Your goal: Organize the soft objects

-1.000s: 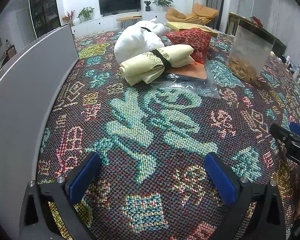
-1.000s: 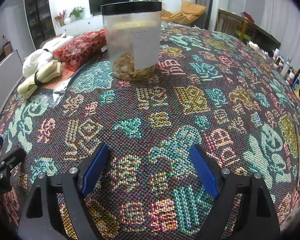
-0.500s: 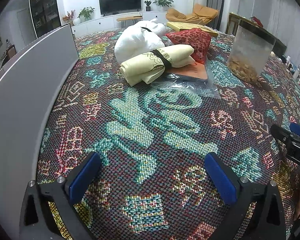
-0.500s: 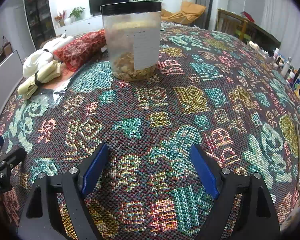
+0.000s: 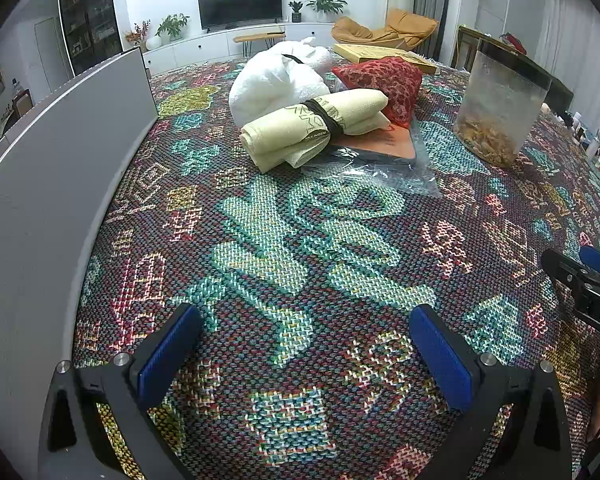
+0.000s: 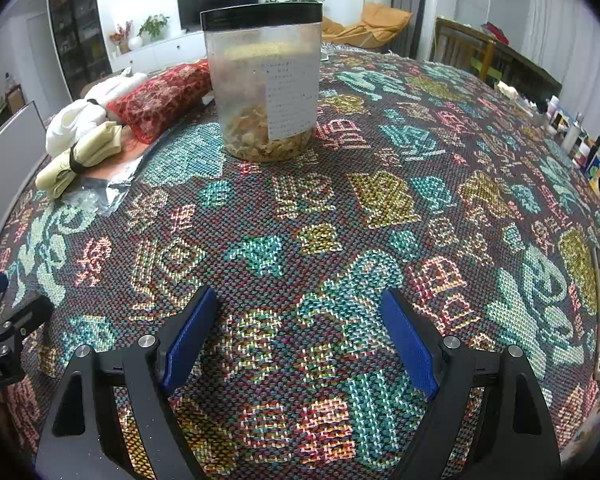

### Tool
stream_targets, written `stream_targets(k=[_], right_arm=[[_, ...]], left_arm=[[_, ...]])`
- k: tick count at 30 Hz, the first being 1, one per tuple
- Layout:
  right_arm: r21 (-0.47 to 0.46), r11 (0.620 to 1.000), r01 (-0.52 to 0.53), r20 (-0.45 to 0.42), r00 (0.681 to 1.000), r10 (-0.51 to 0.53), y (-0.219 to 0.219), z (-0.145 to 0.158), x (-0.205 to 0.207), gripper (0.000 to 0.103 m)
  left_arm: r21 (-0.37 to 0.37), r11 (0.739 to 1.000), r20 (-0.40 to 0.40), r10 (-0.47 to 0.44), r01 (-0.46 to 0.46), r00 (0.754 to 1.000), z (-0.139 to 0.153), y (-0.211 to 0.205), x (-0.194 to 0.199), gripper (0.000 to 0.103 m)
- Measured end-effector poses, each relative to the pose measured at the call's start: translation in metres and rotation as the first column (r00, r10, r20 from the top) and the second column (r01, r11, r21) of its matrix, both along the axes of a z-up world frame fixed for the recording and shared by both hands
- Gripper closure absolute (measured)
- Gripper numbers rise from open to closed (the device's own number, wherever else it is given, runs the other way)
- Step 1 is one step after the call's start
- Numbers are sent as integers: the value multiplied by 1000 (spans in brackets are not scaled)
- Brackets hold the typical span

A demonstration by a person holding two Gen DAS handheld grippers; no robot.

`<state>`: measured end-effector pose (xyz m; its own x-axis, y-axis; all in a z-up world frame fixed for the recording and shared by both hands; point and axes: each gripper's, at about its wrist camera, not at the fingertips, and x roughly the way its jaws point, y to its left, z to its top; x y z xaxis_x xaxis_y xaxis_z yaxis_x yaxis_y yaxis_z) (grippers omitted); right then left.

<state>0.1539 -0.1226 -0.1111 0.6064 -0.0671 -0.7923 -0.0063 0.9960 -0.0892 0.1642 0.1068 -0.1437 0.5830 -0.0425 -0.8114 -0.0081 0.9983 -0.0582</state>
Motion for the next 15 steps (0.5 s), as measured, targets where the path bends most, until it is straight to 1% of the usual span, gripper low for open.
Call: stream_targets(k=[15], right_arm=[[1, 1000, 0, 0, 1000, 0, 0, 0, 0, 17]], left_arm=[[5, 1000, 0, 4, -4, 1000, 0, 0, -1, 0]])
